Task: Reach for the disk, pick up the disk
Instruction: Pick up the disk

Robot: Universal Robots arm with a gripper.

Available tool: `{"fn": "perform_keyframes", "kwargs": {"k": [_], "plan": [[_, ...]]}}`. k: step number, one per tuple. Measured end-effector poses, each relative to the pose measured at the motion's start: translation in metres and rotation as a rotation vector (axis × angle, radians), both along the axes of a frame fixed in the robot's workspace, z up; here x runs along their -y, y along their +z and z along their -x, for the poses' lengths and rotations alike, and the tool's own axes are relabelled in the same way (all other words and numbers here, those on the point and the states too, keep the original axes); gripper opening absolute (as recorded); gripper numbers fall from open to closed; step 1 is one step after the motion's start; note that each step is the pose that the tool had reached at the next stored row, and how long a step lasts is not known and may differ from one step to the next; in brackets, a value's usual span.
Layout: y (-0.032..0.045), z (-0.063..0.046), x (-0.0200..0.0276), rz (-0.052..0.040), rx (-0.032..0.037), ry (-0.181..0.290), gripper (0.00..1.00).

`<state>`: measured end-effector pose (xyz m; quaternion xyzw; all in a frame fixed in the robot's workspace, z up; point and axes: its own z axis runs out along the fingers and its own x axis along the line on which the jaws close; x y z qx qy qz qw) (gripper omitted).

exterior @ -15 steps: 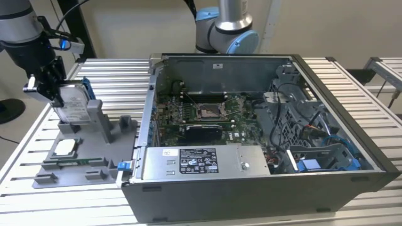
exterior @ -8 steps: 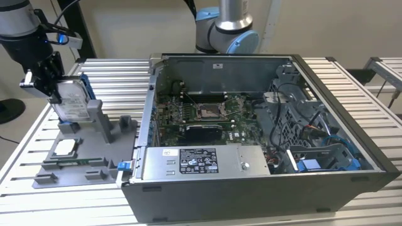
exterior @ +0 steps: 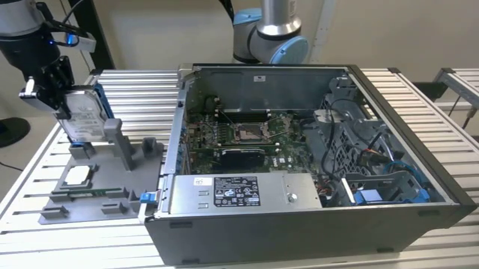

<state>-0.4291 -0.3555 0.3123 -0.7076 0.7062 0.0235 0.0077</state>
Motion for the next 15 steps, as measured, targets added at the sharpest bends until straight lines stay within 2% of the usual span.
{"fn": "perform_keyframes", "kwargs": {"k": [6,15], "plan": [[0.0085,0.0,0.0001,0.0,-0.0001,0.0,0.0],[0.0142,0.0,0.0,-0.0001,0.0003,0.0,0.0]]}}
